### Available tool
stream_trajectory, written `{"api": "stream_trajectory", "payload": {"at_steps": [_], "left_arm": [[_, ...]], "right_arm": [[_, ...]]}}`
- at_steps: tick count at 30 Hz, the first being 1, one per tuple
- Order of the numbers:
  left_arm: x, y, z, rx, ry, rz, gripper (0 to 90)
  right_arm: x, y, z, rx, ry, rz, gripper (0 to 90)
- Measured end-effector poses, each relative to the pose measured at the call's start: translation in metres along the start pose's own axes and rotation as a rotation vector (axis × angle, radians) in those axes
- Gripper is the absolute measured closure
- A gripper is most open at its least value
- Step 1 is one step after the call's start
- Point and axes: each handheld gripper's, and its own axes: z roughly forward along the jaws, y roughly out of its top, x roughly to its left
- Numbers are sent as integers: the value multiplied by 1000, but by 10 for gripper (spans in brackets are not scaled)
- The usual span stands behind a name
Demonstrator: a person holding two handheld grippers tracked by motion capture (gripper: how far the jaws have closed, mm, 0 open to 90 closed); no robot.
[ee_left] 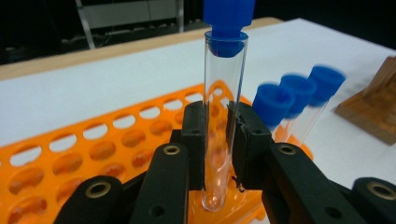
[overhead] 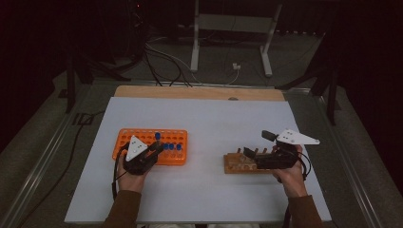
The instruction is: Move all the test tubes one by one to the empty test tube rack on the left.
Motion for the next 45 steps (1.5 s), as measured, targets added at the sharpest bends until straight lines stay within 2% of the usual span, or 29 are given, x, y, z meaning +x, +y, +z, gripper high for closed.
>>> {"api": "stream_trajectory", "payload": {"at_steps": [5, 15, 17, 18, 21, 24, 27, 35, 39, 41, 45], "left_arm": [[-2, -7, 4, 71, 19, 23, 778], [-3, -11, 5, 125, 27, 24, 779], [-2, -11, 4, 123, 29, 19, 765], [-1, -10, 3, 116, 30, 17, 728], [0, -5, -5, 63, 25, 19, 702], [0, -1, -12, 31, 22, 29, 741], [0, -1, -12, 47, 13, 34, 774], [-2, -3, -8, 86, 12, 47, 776], [1, -4, -9, 81, 1, 25, 765], [2, -5, -11, 78, -11, 13, 695], [5, -4, -18, 52, -44, -26, 643]], "right_arm": [[0, 0, 0, -8, 4, 1, 17], [0, -4, 1, -3, 5, 6, 18], [0, -4, 0, -3, 6, 9, 18], [0, -4, 0, -2, 6, 8, 18], [-1, -5, 0, -3, 6, 13, 18], [-2, -6, 0, -2, 6, 13, 18], [-1, -6, 0, -1, 10, 12, 18], [-1, -9, 0, 7, -2, -2, 18], [-1, -14, 4, 26, -12, -14, 26], [-2, -18, 6, 43, -18, -17, 41], [-3, -26, 12, 77, -19, -24, 80]]}}
